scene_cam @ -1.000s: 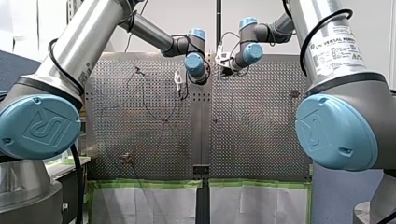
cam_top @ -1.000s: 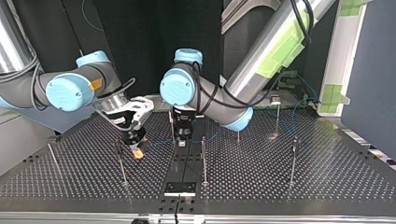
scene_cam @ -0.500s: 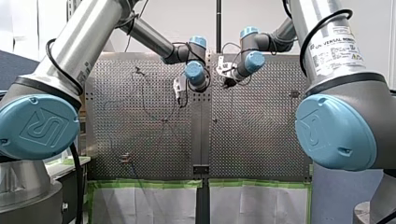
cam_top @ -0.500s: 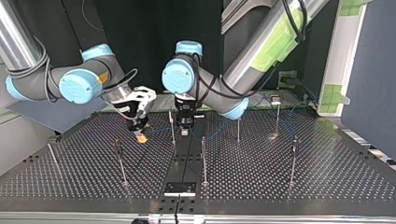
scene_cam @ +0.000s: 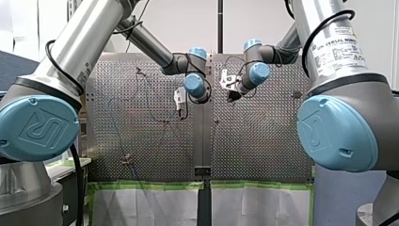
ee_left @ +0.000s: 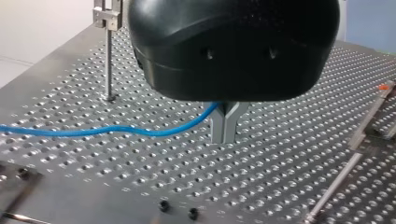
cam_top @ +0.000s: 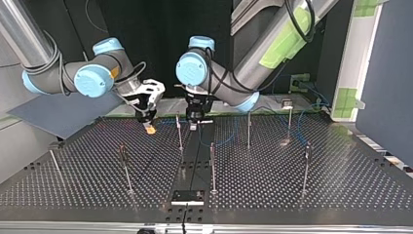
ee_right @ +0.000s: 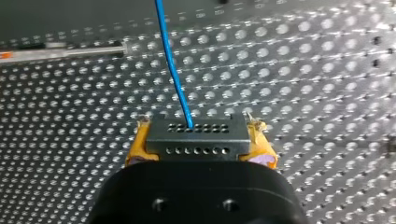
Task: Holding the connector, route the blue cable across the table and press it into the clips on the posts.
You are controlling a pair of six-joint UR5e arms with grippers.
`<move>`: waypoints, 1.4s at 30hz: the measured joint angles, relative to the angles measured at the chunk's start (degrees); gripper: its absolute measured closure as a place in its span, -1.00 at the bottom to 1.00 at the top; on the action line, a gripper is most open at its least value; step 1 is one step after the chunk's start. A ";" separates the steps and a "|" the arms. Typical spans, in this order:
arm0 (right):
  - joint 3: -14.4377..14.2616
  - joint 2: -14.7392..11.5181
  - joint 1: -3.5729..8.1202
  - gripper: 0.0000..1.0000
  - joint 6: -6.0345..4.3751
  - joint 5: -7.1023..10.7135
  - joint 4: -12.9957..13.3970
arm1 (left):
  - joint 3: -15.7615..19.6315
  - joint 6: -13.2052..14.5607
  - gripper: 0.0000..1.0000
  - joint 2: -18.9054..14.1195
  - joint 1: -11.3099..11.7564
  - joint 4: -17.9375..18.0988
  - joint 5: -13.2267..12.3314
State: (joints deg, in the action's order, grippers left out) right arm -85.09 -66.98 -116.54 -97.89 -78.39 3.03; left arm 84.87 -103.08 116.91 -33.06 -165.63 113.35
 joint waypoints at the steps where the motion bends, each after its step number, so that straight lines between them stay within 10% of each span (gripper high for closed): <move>1: -0.40 0.00 0.00 1.00 0.08 0.00 0.18 | 0.47 0.00 1.00 0.01 0.08 0.50 -0.16; 25: -8.23 0.43 1.05 1.00 0.19 0.77 6.77 | 12.38 -1.40 1.00 5.12 0.46 12.36 -8.67; 42: -9.71 4.92 1.52 1.00 0.73 0.72 7.33 | 8.29 -3.38 1.00 6.51 0.99 11.92 -9.68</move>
State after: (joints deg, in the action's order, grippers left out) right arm -94.79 -62.06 -115.02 -97.16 -77.68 10.37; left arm 93.16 -106.46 123.42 -32.08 -153.70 103.67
